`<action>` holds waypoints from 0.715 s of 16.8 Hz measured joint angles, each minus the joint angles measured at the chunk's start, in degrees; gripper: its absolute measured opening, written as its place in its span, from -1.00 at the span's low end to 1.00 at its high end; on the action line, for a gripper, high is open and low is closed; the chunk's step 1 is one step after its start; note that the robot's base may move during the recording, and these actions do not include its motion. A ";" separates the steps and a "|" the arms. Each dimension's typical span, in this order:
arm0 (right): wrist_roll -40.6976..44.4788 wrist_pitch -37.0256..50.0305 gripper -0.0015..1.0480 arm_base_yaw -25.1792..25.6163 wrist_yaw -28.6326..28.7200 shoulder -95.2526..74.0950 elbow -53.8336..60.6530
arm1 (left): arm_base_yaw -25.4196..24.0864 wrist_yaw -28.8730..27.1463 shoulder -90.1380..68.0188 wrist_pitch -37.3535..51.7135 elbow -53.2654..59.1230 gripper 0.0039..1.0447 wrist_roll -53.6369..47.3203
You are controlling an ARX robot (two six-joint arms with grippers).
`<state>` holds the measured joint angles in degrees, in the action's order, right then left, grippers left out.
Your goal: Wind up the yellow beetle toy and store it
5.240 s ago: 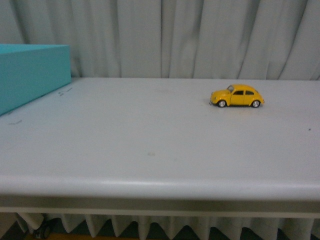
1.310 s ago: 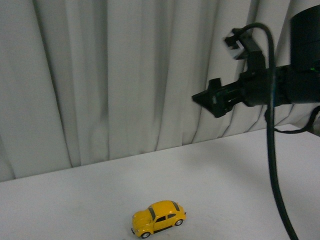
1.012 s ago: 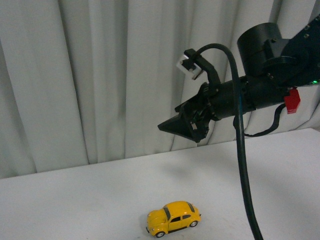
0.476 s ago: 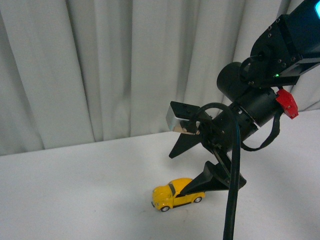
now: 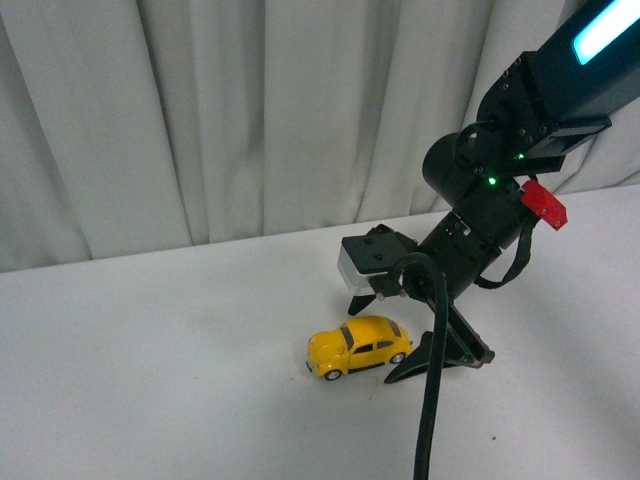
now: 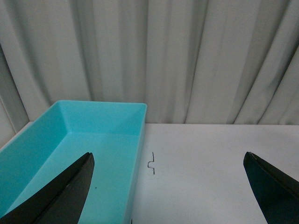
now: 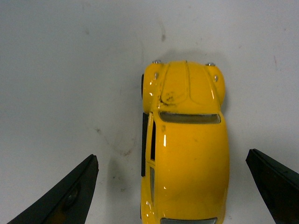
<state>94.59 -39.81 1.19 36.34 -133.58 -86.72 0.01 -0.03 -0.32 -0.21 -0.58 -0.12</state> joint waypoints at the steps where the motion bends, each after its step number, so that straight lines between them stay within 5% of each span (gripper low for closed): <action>1: 0.07 0.87 0.87 0.00 -0.70 -0.59 0.02 | 0.00 0.00 0.00 0.00 0.00 0.88 0.00; 9: 1.11 1.33 0.87 -0.90 0.07 -2.34 -1.84 | 0.00 0.00 0.00 0.00 0.00 0.88 0.00; 12: 1.14 1.44 0.53 -1.31 0.07 -2.34 -1.84 | 0.00 0.00 0.00 0.00 0.00 0.88 0.00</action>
<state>95.72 -38.37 -0.12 36.40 -135.92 -88.55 0.01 -0.03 -0.32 -0.21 -0.58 -0.12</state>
